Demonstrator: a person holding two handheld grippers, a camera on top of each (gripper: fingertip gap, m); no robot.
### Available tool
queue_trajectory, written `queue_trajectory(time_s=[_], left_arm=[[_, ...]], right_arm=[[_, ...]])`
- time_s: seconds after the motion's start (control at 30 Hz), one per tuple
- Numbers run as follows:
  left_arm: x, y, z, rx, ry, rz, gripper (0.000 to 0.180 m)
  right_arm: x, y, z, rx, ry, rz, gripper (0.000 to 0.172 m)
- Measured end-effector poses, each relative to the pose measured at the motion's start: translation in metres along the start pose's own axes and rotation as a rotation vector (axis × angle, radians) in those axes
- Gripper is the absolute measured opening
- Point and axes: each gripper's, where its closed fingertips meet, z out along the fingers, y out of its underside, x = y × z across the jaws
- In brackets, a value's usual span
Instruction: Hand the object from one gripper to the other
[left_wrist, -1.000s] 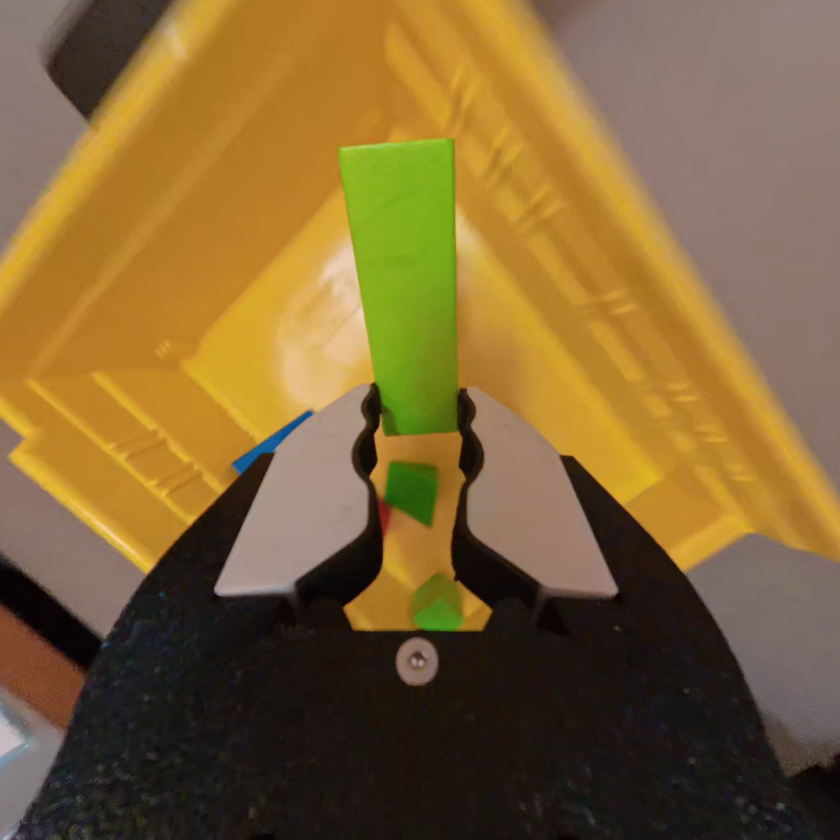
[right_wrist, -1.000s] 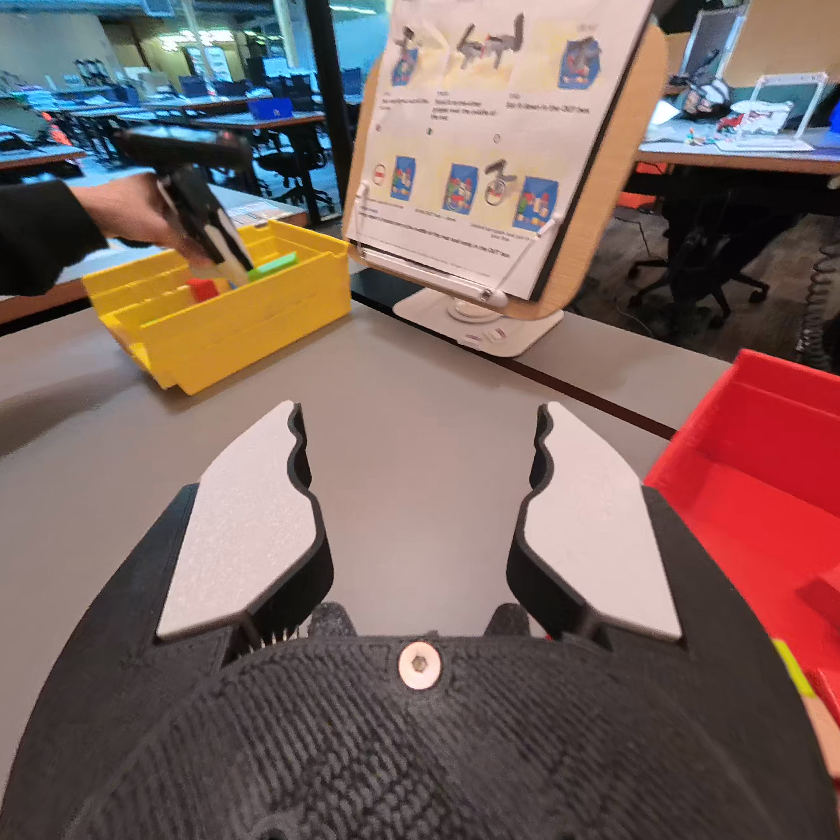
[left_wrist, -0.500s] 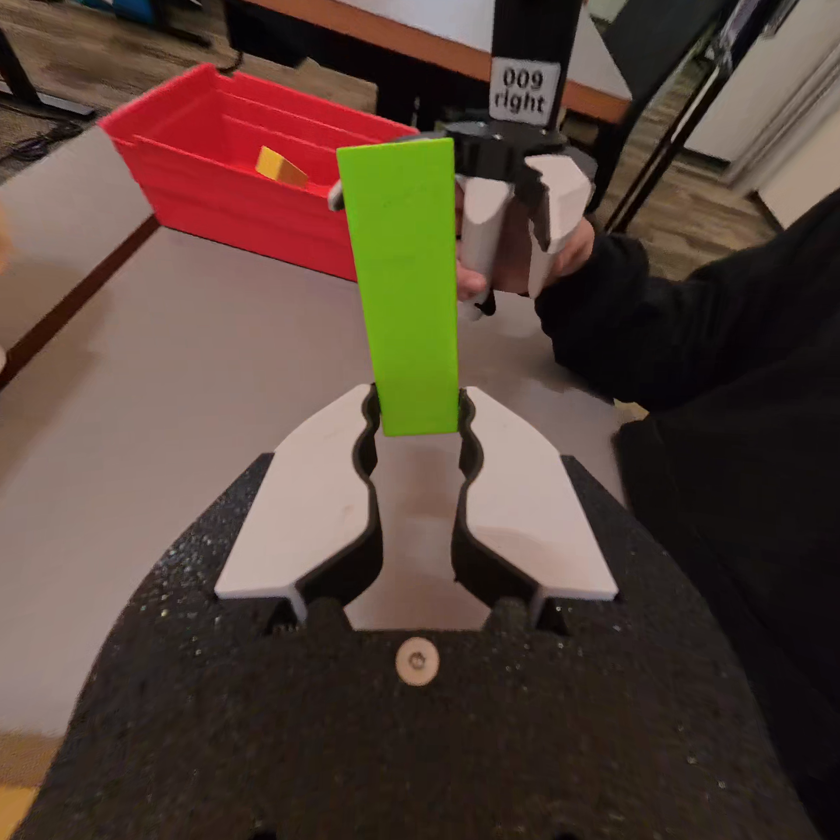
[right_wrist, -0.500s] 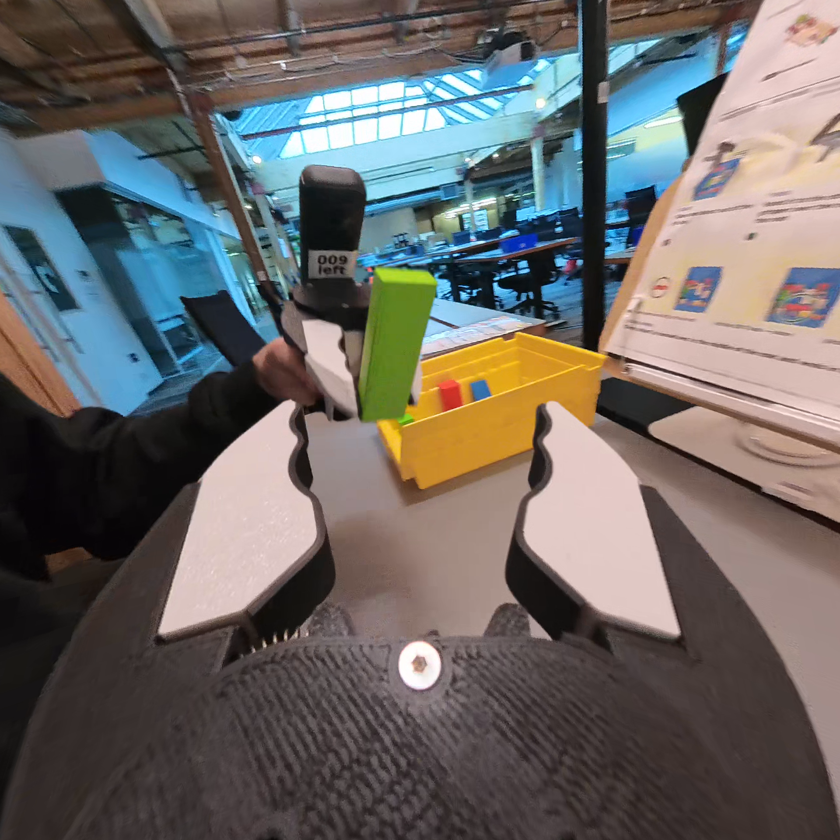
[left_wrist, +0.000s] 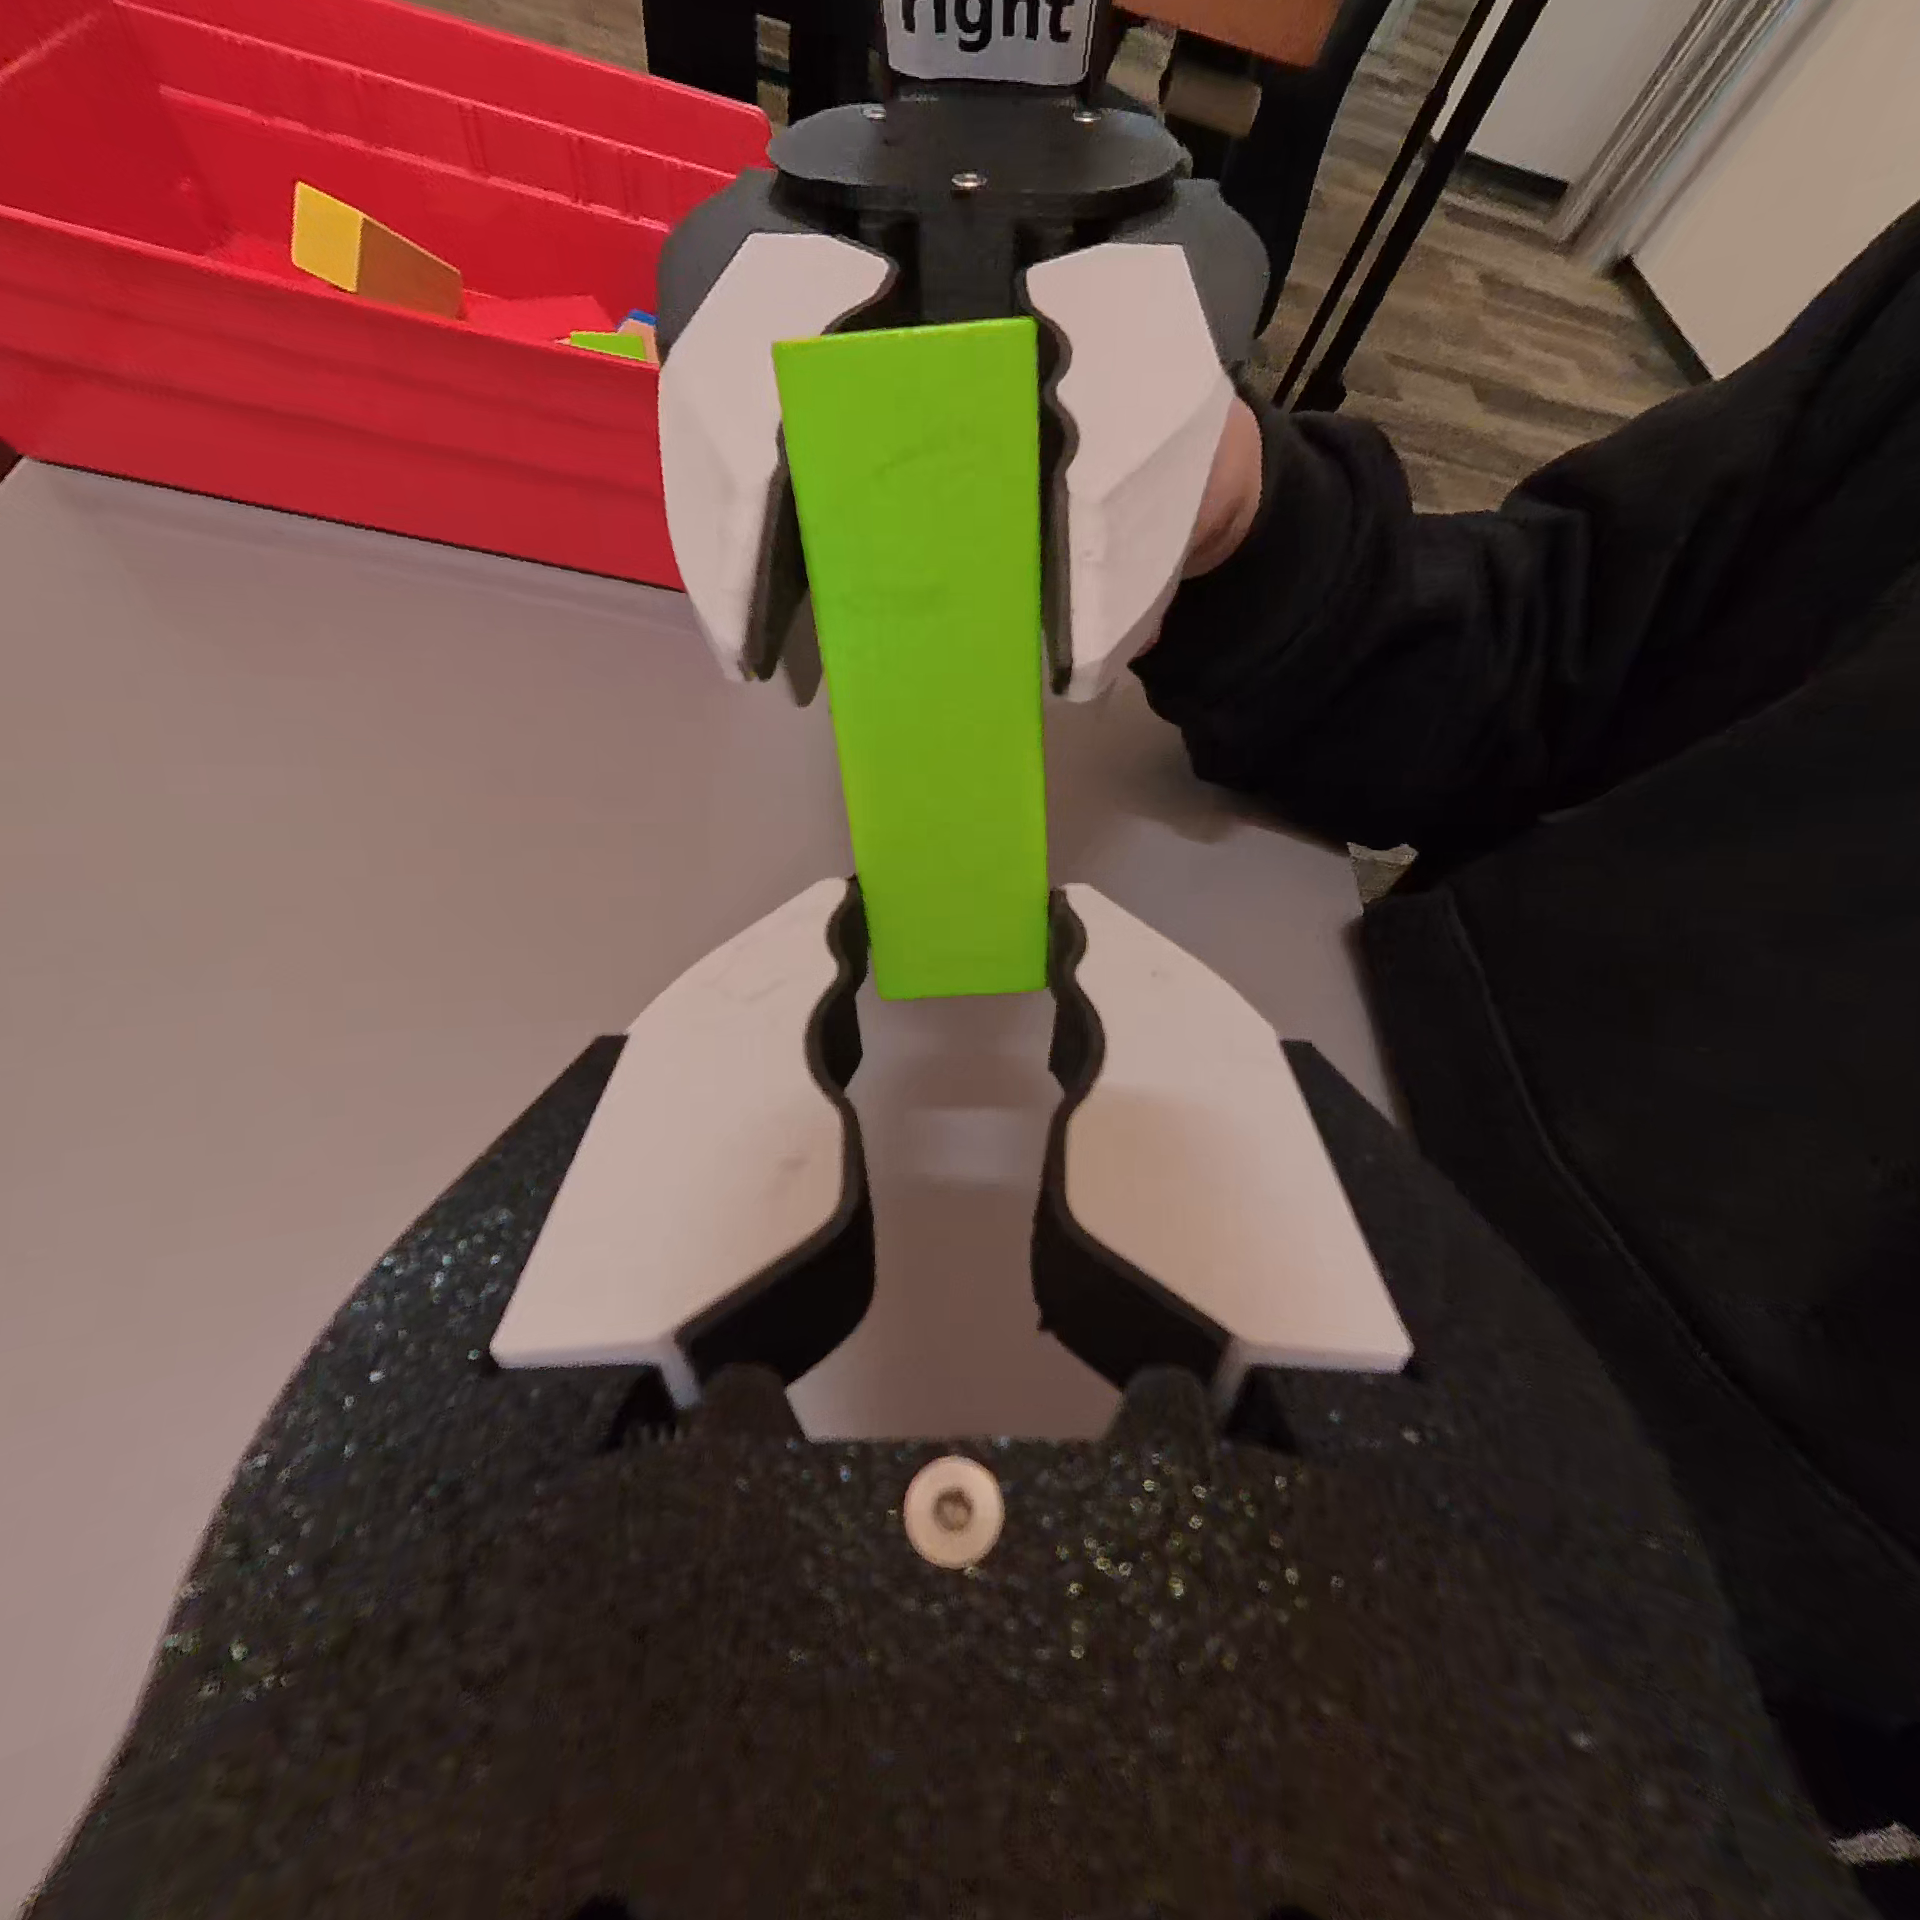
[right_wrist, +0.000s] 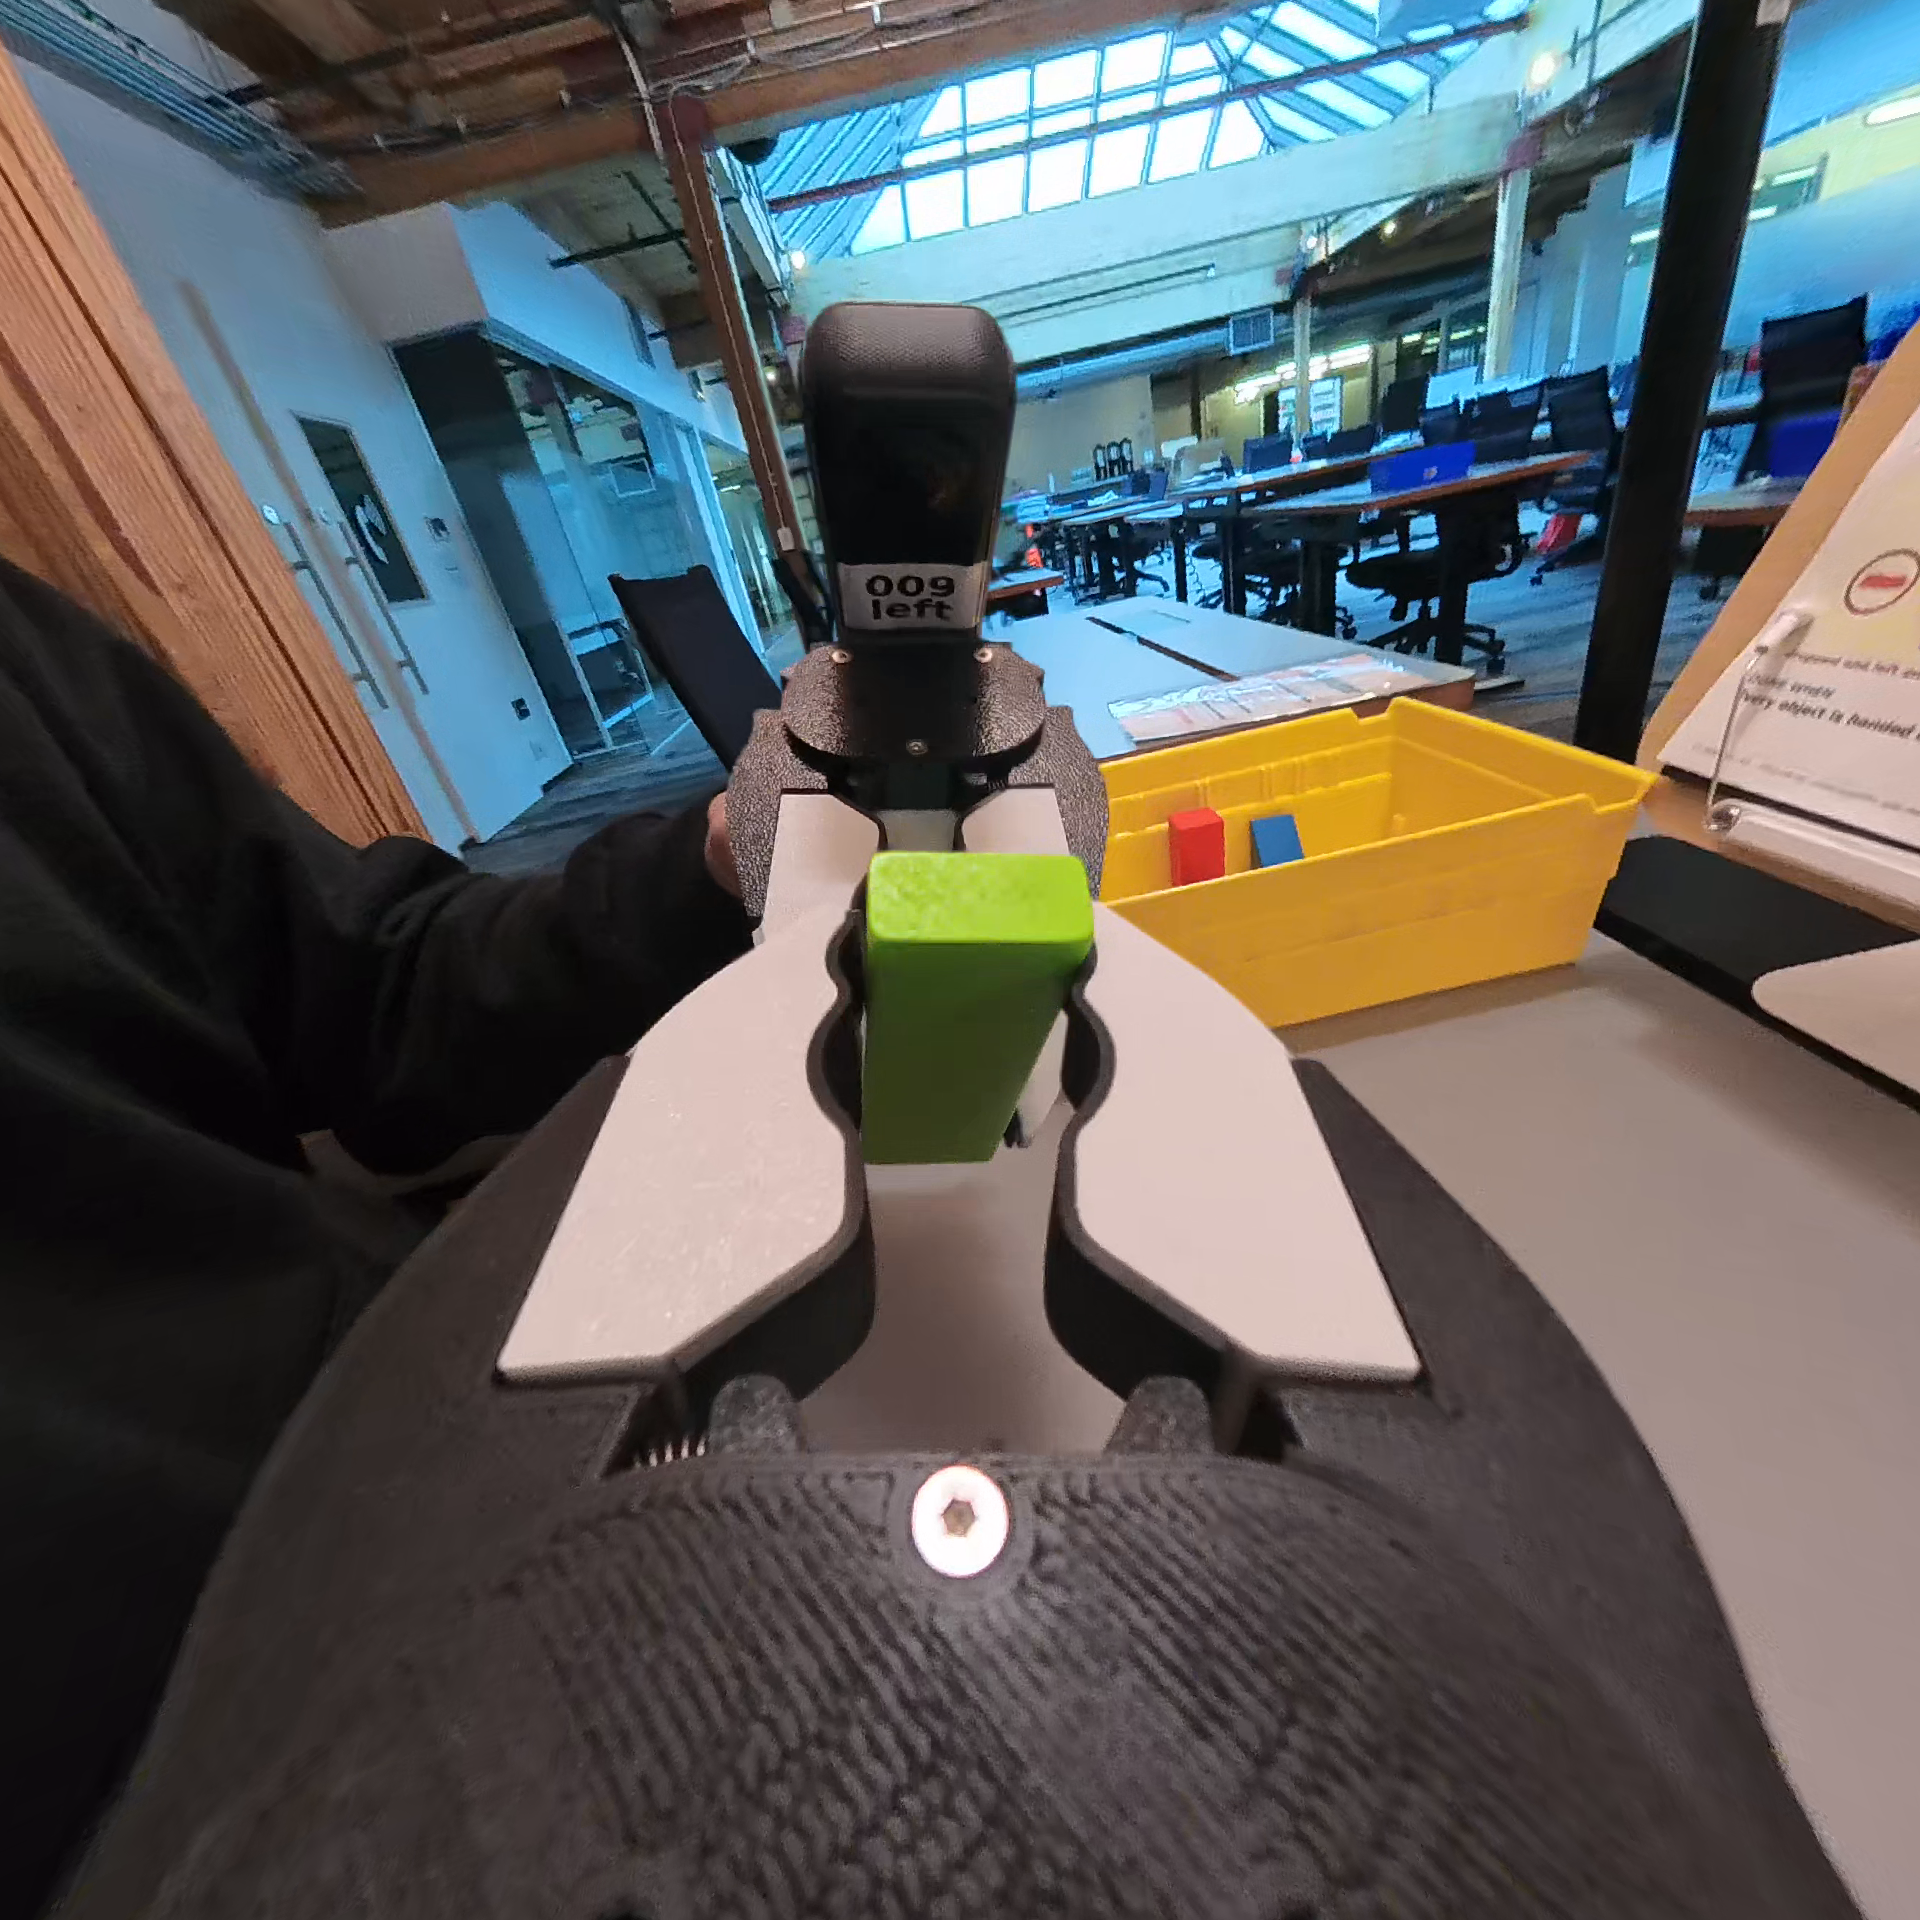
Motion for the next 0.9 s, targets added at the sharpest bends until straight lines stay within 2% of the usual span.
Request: queue_trajectory(time_s=[0.17,0.3,0.37,0.5,0.6,0.73,0.9], left_arm=[[-0.008,-0.006,0.0,0.091,-0.045,-0.035,0.033],[-0.023,-0.004,-0.012,0.172,-0.16,-0.073,0.046],[-0.027,0.005,-0.02,0.176,-0.218,-0.099,0.055],[-0.031,0.031,-0.04,0.147,-0.331,-0.134,0.062],[-0.027,0.047,-0.05,0.152,-0.348,-0.177,0.063],[-0.026,0.062,-0.057,0.184,-0.367,-0.251,0.062],[-0.026,0.08,-0.071,0.156,-0.448,-0.285,0.062]], right_arm=[[0.006,-0.004,-0.005,0.001,0.048,0.022,0.036],[0.037,-0.017,-0.039,0.024,0.248,0.019,0.036],[0.067,-0.025,-0.084,0.011,0.478,-0.001,0.036],[0.128,-0.024,-0.215,-0.166,1.007,-0.028,0.036],[0.165,-0.023,-0.283,-0.291,1.199,0.024,0.036],[0.224,-0.008,-0.31,-0.524,1.223,0.084,0.036],[0.27,0.04,-0.311,-0.831,1.193,0.225,0.036]])
